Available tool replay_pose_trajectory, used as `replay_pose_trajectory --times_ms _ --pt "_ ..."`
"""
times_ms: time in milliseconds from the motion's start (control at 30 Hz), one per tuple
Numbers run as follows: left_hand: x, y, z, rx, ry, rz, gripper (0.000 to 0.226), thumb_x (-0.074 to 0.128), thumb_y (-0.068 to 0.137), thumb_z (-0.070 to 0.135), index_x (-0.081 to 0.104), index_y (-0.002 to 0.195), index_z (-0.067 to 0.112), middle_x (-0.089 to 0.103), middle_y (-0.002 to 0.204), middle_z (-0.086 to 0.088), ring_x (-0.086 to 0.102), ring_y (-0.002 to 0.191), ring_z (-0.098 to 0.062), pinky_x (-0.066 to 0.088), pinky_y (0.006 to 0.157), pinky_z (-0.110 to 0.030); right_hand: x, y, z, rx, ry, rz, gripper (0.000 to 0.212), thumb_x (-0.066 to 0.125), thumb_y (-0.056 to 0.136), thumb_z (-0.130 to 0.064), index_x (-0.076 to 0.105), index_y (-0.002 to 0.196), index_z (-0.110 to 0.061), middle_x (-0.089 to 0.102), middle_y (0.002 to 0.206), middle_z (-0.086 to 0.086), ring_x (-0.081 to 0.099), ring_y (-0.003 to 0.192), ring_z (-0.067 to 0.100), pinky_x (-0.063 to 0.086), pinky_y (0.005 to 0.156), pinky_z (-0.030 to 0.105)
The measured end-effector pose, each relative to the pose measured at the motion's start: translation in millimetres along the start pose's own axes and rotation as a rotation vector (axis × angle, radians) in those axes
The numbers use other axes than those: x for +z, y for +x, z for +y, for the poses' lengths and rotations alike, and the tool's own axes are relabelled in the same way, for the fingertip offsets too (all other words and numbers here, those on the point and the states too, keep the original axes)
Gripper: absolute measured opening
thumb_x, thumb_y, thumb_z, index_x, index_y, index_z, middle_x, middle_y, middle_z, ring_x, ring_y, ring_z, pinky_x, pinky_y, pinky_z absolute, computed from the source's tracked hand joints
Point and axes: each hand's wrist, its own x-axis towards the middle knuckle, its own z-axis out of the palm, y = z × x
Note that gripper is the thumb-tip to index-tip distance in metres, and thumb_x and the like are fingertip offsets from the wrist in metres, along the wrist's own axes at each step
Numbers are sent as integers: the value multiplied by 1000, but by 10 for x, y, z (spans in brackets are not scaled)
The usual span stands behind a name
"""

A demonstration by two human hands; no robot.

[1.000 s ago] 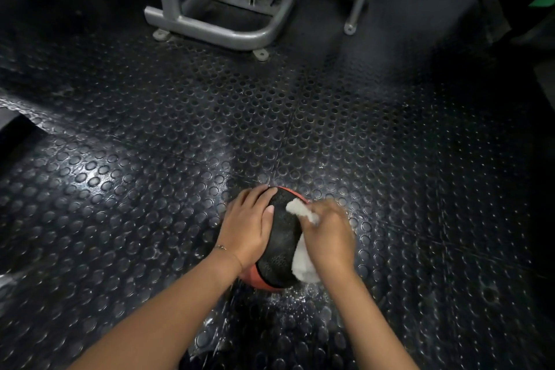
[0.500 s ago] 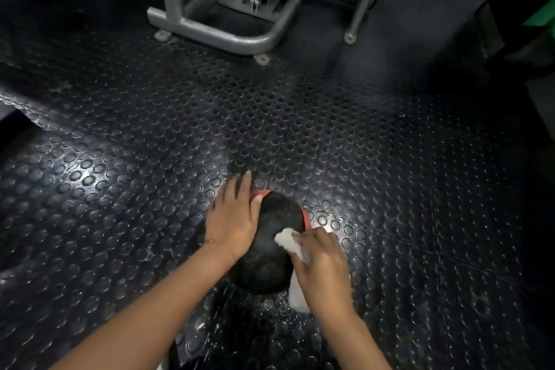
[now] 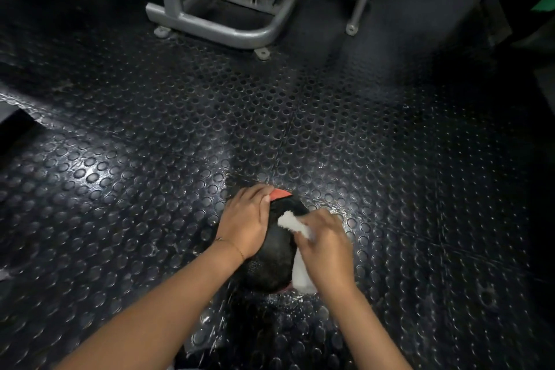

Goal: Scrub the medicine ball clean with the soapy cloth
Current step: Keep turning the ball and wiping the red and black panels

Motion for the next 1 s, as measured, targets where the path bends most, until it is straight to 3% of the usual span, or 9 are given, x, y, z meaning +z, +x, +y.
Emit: replay_pose_trajectory --times_ms 133,200,300,467,633,800,900,1000 --pt "33 -27 40 3 12 -26 82 -5 82 51 48 137 20 46 141 3 37 131 -20 29 110 -42 -1 300 155 347 92 -34 13 61 86 -26 67 93 -16 55 91 -8 50 81 12 30 55 15" --pt "19 -32 50 14 12 -13 81 -4 83 49 50 135 19 48 139 1 39 130 -21 30 109 -42 -20 310 87 305 81 -52 10 60 86 -25 66 88 -18 53 88 -10 50 80 11 27 54 14" --pt "-7 -70 23 38 12 3 76 -1 86 47 51 134 17 50 137 0 41 128 -22 32 108 -42 -5 230 19 120 36 -105 11 61 85 -26 67 93 -20 55 91 -9 50 87 10 34 63 21" --pt "1 -115 26 72 15 -18 74 1 88 47 51 134 20 49 138 3 39 130 -21 29 109 -40 -23 496 140 271 35 -141 24 60 87 -30 65 102 -13 62 103 -1 49 85 12 30 67 22" --pt "-26 -186 -25 128 2 8 62 11 93 40 54 131 19 53 134 4 44 125 -20 34 106 -41 -98 410 69 124 -19 -234 15 60 87 -26 66 98 -18 49 94 -13 42 86 6 28 65 21" --pt "14 -363 -24 253 -16 98 46 27 96 25 61 124 11 59 126 -1 40 118 -17 30 101 -31 -79 493 183 198 -27 -241 10 61 86 -29 65 86 -19 50 82 -6 47 76 13 26 51 18" --pt "16 -383 -38 274 -8 102 45 28 96 23 60 125 11 59 127 -1 43 119 -20 41 100 -40 -53 383 144 167 -36 -207 15 61 86 -27 67 95 -18 52 88 -11 46 81 8 28 64 20" --pt "-2 -417 -140 301 2 87 44 28 97 24 58 127 10 56 130 -2 44 122 -21 38 102 -42 -65 264 112 82 19 -247 14 61 85 -27 68 96 -21 49 85 -18 48 85 6 30 64 21"
